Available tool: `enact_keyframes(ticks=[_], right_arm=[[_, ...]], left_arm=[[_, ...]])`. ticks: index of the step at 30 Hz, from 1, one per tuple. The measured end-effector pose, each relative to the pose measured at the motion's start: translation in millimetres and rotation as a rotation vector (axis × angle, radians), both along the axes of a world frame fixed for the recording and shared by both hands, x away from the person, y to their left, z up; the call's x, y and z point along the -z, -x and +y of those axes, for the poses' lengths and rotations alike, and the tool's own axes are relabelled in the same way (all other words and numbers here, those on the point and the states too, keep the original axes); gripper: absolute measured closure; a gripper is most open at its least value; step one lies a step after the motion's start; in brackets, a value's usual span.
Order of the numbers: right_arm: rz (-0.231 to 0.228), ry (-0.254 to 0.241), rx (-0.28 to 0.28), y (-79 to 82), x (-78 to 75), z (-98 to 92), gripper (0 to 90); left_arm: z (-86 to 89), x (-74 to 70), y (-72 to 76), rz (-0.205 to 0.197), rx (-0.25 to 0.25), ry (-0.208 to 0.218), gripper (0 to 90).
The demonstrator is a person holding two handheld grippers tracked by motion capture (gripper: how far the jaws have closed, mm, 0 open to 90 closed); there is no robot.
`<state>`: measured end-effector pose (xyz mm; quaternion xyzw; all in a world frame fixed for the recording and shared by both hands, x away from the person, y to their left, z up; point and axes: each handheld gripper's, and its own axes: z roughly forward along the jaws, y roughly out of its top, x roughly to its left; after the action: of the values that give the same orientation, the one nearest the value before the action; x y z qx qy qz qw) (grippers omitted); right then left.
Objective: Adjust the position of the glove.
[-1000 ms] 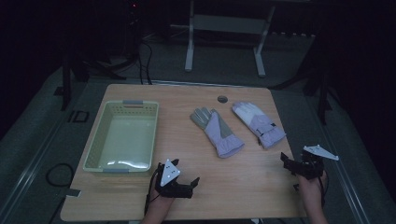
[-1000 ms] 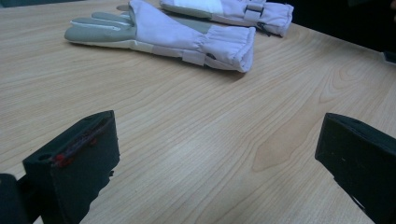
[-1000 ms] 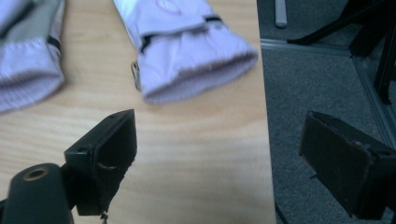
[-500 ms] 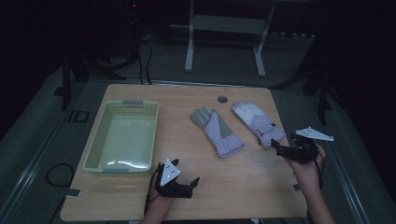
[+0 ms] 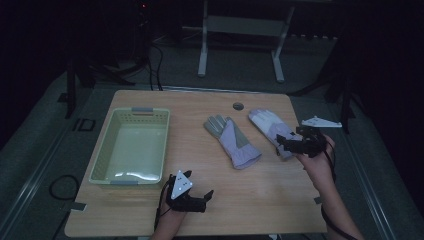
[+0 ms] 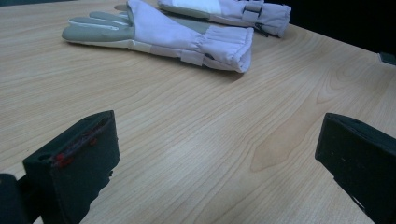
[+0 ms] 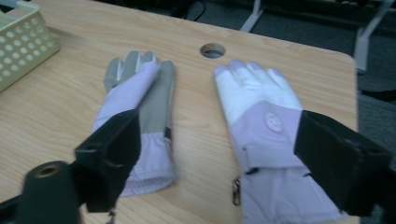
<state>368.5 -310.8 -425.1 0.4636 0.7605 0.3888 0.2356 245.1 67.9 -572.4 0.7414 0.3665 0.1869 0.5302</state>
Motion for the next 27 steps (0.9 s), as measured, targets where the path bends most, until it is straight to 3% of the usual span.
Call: enact_keyframes(ticks=[11,14,19,24,27], right_arm=[[0.042,-0.001,-0.087,-32.4,-1.3,33.0,21.6],[0.072,0.001,-0.126,-44.3,2.7,48.9,24.0],[0.106,0.024,-0.148,-56.2,10.7,66.5,26.6],[0.136,0.104,-0.177,-71.6,26.5,87.0,34.9],[0.145,0.101,-0.19,-77.7,32.9,92.9,37.4]], left_arm=[[0.1,0.0,0.0,0.003,0.01,0.0,0.0],[0.3,0.0,0.0,0.004,0.01,0.002,0.0],[0.4,0.0,0.0,0.004,0.014,0.003,0.0],[0.8,0.0,0.0,0.007,0.019,0.005,0.0],[0.8,0.0,0.2,0.004,0.021,0.001,0.0]])
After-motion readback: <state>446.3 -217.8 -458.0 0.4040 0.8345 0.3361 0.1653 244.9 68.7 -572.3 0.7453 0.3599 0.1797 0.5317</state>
